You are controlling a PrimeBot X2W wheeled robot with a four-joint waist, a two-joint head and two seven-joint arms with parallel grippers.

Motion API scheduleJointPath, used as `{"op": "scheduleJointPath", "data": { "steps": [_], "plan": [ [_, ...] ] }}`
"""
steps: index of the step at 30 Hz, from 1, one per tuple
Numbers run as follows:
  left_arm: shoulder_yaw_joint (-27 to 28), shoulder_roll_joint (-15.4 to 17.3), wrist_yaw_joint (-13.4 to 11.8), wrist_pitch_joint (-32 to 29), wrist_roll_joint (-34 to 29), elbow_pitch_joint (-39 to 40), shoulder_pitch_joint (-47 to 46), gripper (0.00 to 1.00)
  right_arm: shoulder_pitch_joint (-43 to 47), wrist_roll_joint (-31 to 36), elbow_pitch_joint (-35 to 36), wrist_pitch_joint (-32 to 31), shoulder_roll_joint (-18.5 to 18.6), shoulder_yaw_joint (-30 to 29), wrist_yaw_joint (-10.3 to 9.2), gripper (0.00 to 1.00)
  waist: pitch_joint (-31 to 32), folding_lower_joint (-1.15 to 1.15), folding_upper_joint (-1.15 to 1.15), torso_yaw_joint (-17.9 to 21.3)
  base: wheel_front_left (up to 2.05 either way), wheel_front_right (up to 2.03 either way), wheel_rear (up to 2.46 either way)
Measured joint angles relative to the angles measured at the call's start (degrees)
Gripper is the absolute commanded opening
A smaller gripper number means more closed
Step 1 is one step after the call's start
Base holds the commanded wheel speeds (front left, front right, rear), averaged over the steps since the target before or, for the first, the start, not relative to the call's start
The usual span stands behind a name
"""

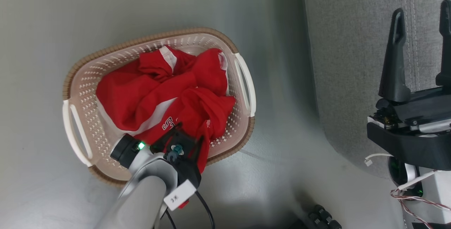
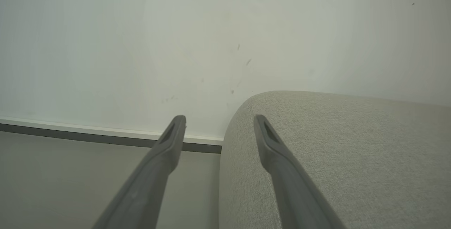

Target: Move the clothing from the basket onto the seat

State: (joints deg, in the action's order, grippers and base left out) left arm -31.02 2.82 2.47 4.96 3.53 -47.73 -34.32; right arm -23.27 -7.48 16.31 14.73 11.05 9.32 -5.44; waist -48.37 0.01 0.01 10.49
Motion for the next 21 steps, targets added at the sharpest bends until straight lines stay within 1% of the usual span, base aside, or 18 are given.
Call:
{"op": "scheduleJointPath", "data": {
  "steps": [4,7,10,11,12,14,17,21],
  "plan": [
    [0.0,0.0,-0.8,-0.9,0.8,-1.7,-1.7,1.0,-0.7,0.3,0.3,0.0,-0.3,0.3,0.4,1.0,-1.1,0.0,0.0,0.8,0.0,0.0,0.0],
    [-0.1,0.0,-1.9,-1.4,2.4,-2.5,-2.7,1.0,-0.8,0.5,0.1,0.0,-0.4,0.4,0.41,1.0,-1.6,0.0,0.0,1.2,0.0,0.0,0.0],
    [-0.3,0.0,-2.5,-1.9,3.2,-3.6,-3.3,1.0,-0.8,0.5,-0.1,0.0,-0.6,0.6,0.42,1.0,-1.9,-0.01,0.0,1.5,0.0,0.0,0.0],
    [-0.4,0.0,-2.6,-1.9,3.4,-4.0,-3.4,0.83,-0.8,0.6,-0.2,0.0,-0.7,0.8,0.47,1.0,-1.9,0.0,0.0,1.6,0.0,0.0,0.0],
    [-0.6,0.0,-2.7,-2.1,3.5,-4.3,-3.5,0.42,-0.8,0.8,-0.3,0.0,-0.8,0.9,0.51,1.0,-1.9,0.0,0.0,1.6,0.0,0.0,0.0],
    [-0.8,0.0,-3.0,-2.4,4.0,-4.9,-3.9,0.0,-0.9,0.9,-0.6,0.0,-0.9,0.9,0.77,1.0,-1.9,0.0,0.0,1.7,0.0,0.0,0.0],
    [-1.3,0.0,-3.0,-2.3,4.3,-5.0,-4.2,0.0,-1.1,0.9,-1.3,0.0,-0.9,0.9,0.91,1.0,-1.7,0.0,0.0,1.7,0.0,0.0,0.0],
    [-2.8,0.0,-3.0,-1.1,6.2,-4.9,-4.3,0.0,-1.4,1.0,-2.8,0.0,-1.0,0.8,0.92,1.0,-0.9,-0.01,0.0,1.5,0.0,0.0,0.0]
  ]
}}
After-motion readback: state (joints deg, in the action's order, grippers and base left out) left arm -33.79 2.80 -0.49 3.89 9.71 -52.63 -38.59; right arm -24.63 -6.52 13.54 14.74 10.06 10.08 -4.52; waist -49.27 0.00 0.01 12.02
